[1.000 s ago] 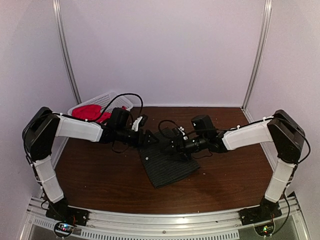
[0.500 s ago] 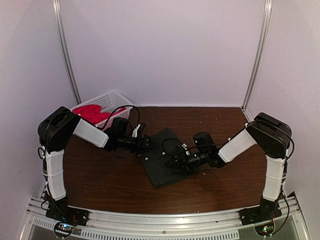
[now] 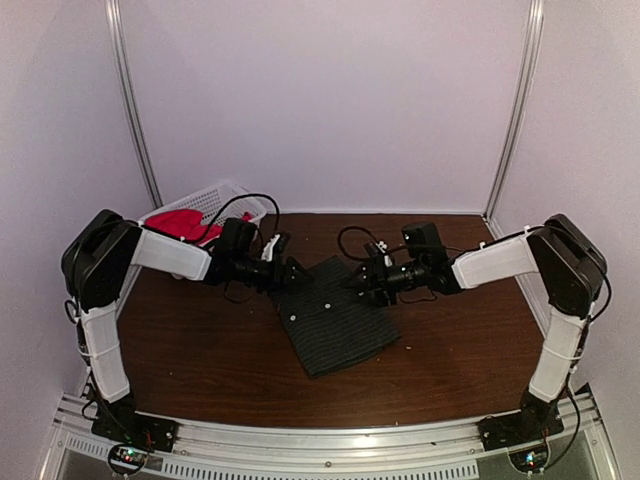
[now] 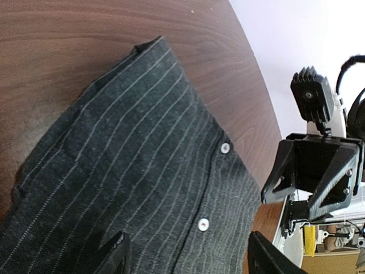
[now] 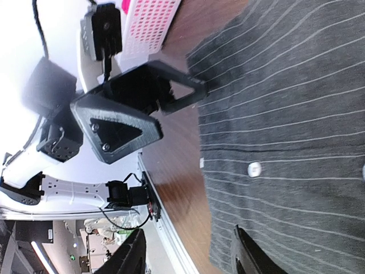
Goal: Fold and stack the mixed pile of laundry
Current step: Smooth out the square-folded T-shirt at the center of the board, then rotate the square-folded T-shirt at the center of the board.
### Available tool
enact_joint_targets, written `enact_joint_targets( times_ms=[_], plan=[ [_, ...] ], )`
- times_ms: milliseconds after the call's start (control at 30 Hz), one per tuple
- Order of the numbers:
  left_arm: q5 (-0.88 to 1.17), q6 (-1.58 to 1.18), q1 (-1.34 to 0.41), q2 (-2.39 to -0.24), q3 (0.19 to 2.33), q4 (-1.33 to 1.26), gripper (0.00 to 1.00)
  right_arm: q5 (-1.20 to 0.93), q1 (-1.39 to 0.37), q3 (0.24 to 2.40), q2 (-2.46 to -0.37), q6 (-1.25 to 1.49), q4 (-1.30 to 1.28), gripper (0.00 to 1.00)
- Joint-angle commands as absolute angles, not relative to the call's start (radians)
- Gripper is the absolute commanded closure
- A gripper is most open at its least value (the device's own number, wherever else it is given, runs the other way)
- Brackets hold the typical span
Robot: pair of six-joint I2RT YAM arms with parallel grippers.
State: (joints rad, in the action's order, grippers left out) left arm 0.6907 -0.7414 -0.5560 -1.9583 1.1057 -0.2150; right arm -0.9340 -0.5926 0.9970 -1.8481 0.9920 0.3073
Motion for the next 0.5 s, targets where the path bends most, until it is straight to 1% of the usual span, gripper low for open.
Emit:
enact_joint_targets(
  times_ms=[0,133,233,367,467],
  plan=[
    [0.617,-0.714,-0.538,-2.023,1.121,-0.161,0.30,-0.900,-0.557,1.026,-1.945,0.878,0.141,0.49],
    [0.542,-0.629,-0.541,-2.019,1.117,-0.014,0.34,-0.845,-0.556,1.131,-2.066,0.750,-0.061,0.51],
    [0.529,-0.623,-0.558,-1.953,1.010,-0.006,0.36,-0.762,-0.551,1.258,-2.142,0.643,-0.222,0.52],
    [0.478,-0.608,-0.613,-1.798,0.854,0.079,0.37,-0.692,-0.544,1.465,-2.214,0.553,-0.353,0.52],
    [0.372,-0.581,-0.631,-1.655,0.810,0.155,0.35,-0.718,-0.544,1.581,-2.214,0.530,-0.391,0.51]
  ],
)
